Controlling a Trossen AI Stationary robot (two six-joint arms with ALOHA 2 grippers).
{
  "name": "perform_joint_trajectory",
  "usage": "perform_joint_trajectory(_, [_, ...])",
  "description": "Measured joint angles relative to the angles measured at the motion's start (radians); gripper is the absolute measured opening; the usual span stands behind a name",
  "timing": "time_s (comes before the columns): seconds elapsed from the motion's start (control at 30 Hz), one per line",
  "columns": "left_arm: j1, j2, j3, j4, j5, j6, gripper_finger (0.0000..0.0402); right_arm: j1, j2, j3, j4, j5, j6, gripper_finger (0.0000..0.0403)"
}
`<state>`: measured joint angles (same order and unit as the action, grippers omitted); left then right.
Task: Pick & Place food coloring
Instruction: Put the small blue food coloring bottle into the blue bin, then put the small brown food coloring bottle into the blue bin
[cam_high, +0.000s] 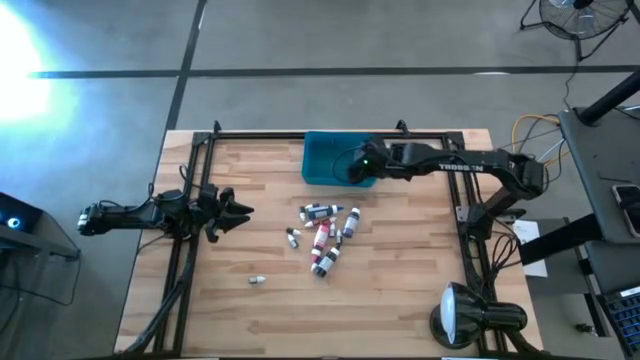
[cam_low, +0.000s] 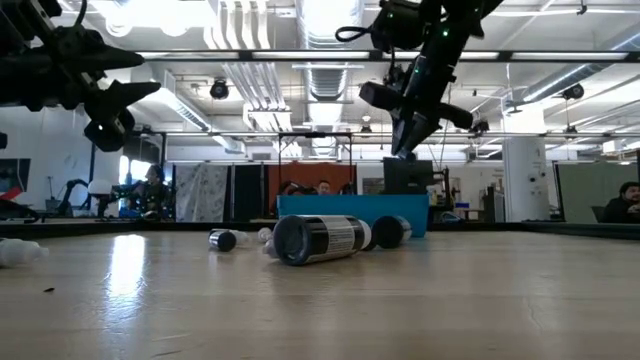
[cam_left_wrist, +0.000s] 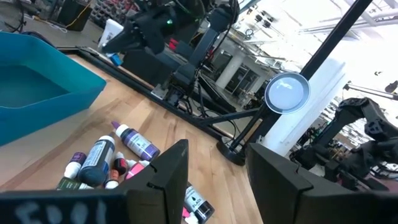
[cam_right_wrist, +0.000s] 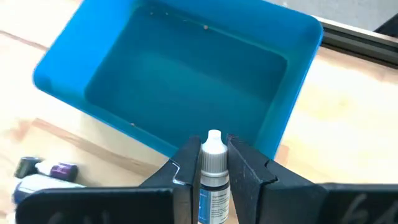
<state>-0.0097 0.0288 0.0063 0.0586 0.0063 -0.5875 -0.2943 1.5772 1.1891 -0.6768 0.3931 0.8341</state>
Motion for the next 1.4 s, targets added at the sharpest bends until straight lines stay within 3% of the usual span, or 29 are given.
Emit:
perform_joint_trajectory(0.37, [0.000,0.000,0.000,0.000,0.000,0.000,0.0138,-0.151,0.053,-0.082,0.139,-0.124,-0.031,0.0059])
perform_joint_trajectory(0.63, [0.000,0.000,0.000,0.000,0.000,0.000,0.0138,-0.135,0.070,-0.098,0.137,-0.132,-0.036,0.0163])
perform_joint_trajectory(0.8, [0.001,0.000,0.000,0.000,0.000,0.000,0.0138,-0.090,0.038,-0.082,0.132,-0.061,-0.022,0.0225])
perform_joint_trajectory(1.0, [0.001,0.000,0.000,0.001,-0.001,0.001,0.0138,0.005,-0.042,-0.065,0.131,-0.005,-0.021,0.0261])
perform_joint_trajectory(1.07, [0.001,0.000,0.000,0.009,-0.045,0.029,0.0138,0.032,-0.070,-0.065,0.131,-0.002,-0.002,0.0265])
perform_joint_trajectory(1.13, [0.001,0.001,0.000,0.040,-0.114,-0.066,0.0138,0.060,-0.096,-0.066,0.115,-0.001,0.029,0.0266])
perform_joint_trajectory(1.27, [0.001,0.001,0.000,0.070,-0.181,-0.521,0.0138,0.128,-0.136,-0.066,0.037,-0.006,0.124,0.0267])
perform_joint_trajectory(1.4, [0.002,0.002,0.000,0.069,-0.335,-0.679,0.0138,0.194,-0.153,-0.066,-0.113,-0.010,0.313,0.0266])
